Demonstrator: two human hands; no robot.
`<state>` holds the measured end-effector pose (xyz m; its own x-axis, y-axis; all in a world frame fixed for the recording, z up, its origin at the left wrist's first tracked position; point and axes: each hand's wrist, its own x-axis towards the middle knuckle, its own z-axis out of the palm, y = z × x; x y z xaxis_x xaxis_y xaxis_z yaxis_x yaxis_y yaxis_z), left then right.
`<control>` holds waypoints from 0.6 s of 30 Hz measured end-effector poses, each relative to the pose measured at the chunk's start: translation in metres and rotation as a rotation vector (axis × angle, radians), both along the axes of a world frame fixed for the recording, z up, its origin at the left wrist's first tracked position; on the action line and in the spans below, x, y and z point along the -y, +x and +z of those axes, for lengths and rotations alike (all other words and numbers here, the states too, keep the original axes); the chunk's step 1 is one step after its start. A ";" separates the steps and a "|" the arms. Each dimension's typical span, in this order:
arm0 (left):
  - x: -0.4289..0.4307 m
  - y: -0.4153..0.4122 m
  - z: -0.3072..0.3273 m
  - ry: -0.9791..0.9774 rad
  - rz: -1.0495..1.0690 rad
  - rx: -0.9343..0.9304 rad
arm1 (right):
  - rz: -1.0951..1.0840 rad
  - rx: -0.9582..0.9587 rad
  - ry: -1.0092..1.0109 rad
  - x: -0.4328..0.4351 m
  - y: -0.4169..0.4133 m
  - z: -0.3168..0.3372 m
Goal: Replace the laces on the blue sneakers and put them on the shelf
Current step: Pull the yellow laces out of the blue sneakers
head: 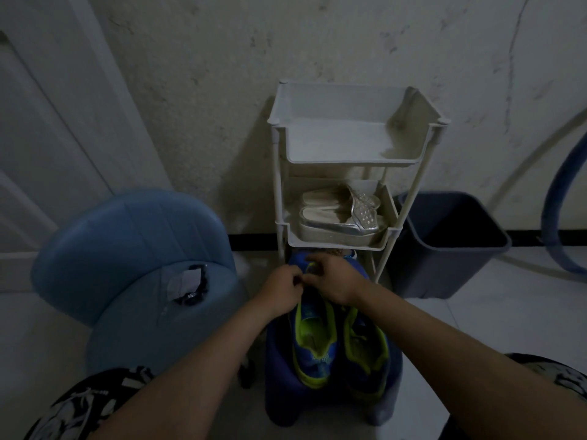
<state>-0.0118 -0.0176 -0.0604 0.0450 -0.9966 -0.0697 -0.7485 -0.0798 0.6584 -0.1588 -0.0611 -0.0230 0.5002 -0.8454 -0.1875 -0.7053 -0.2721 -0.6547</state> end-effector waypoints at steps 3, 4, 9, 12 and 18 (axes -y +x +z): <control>0.000 0.002 -0.002 0.040 0.046 -0.084 | -0.009 -0.037 -0.038 0.001 -0.002 -0.008; 0.000 0.003 -0.003 0.052 0.052 -0.105 | -0.032 -0.022 -0.029 0.001 -0.003 -0.009; 0.001 0.004 -0.003 0.093 0.069 -0.154 | -0.160 0.157 0.112 0.000 -0.004 -0.004; 0.002 0.005 -0.002 0.129 0.061 -0.137 | -0.394 0.455 0.269 0.000 -0.002 0.005; 0.000 0.000 0.008 0.126 -0.006 0.020 | -0.320 0.315 0.153 0.006 -0.001 0.005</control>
<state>-0.0117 -0.0179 -0.0523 0.0421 -0.9802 -0.1934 -0.7618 -0.1568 0.6285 -0.1596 -0.0670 -0.0180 0.2716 -0.9407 -0.2033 -0.4988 0.0431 -0.8656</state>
